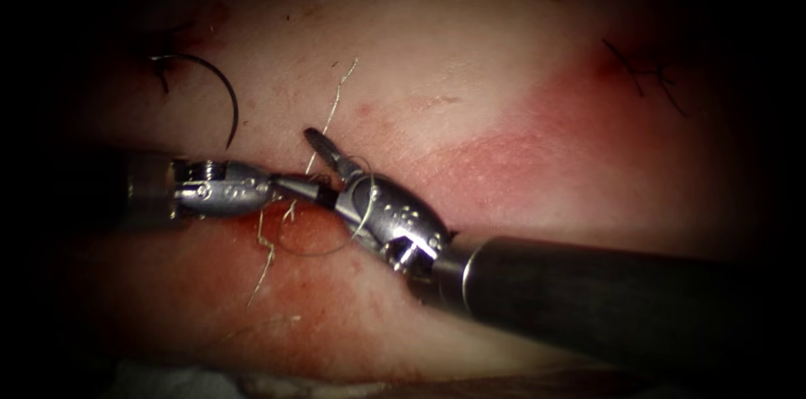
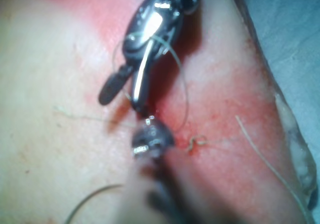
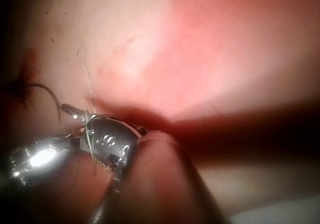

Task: Wound Closure

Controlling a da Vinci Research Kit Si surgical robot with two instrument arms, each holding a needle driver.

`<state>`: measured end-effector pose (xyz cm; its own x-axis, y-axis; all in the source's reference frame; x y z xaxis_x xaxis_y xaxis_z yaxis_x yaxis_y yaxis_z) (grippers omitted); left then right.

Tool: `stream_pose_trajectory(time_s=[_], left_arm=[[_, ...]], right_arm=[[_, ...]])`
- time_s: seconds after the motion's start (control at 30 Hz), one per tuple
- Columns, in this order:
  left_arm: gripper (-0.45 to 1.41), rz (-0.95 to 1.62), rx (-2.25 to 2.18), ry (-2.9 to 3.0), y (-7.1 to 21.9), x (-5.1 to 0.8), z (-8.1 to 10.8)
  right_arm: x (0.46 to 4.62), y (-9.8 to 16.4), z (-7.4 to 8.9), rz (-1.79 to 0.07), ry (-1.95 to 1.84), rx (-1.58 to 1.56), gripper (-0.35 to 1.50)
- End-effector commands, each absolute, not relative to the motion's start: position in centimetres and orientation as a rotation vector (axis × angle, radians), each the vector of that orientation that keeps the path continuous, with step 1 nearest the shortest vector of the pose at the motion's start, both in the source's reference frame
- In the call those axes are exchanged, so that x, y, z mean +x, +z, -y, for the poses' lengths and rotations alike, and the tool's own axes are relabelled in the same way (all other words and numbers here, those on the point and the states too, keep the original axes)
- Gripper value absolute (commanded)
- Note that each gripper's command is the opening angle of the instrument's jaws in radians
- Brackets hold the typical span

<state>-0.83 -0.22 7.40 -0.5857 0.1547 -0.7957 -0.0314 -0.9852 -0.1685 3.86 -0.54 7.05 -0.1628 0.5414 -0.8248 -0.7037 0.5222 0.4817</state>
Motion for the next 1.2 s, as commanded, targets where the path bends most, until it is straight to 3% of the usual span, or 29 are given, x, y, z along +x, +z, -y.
stream_pose_trajectory(time_s=[0.03, 0.57, 1.03, 1.2], left_arm=[[-0.45, 0.216, -1.377, 2.695, 7.45, -0.86, 0.29], [-0.45, 0.227, -1.385, 2.688, 7.33, -0.84, 0.34], [-0.45, 0.235, -1.392, 2.681, 7.28, -0.84, 0.32], [-0.45, 0.229, -1.392, 2.679, 7.28, -0.88, 0.35]], right_arm=[[3.91, 7.12, 0.59, -1.275, 1.159, -0.16, 1.16], [4.07, 7.6, 0.25, -0.937, 1.29, -0.178, 1.3], [3.48, 7.67, 0.54, -0.97, 1.437, -0.219, 1.38], [3.76, 7.79, 0.45, -0.977, 1.418, -0.15, 1.33]])
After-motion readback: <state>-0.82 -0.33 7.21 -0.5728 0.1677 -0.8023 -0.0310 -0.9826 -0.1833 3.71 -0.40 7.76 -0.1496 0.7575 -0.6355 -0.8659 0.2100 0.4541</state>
